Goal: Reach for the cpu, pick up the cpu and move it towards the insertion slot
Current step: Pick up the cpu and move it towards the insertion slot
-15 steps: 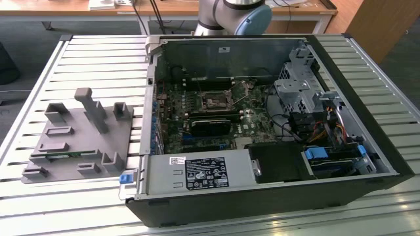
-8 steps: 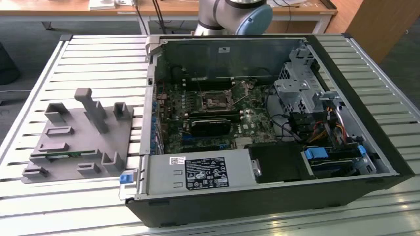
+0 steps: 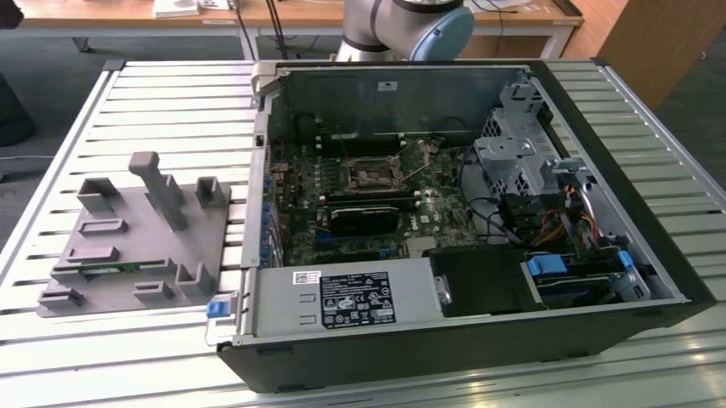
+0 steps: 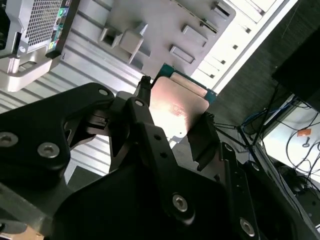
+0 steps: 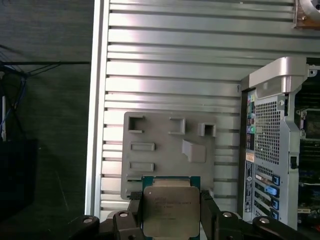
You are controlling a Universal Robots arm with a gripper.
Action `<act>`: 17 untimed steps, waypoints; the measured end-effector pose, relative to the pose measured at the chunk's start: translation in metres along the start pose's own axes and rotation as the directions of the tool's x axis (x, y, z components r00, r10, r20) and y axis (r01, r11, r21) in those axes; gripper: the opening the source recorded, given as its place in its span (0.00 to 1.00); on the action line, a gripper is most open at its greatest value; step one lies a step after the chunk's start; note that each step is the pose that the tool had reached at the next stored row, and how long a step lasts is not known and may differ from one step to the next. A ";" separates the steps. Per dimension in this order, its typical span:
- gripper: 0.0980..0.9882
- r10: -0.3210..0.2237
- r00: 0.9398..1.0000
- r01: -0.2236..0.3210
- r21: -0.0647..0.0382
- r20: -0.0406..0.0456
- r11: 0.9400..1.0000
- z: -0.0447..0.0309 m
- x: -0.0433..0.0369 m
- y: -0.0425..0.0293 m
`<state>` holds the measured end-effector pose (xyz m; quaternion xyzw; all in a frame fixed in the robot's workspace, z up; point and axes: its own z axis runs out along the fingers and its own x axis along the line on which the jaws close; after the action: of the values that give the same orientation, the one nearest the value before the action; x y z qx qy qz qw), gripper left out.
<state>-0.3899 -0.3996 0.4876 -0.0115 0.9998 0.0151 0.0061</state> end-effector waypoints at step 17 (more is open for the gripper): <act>0.50 0.000 1.000 0.000 0.000 0.000 1.000 0.0223 -0.0769 0.0062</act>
<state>-0.3129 -0.3910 0.4665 -0.0115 0.9998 0.0151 0.0062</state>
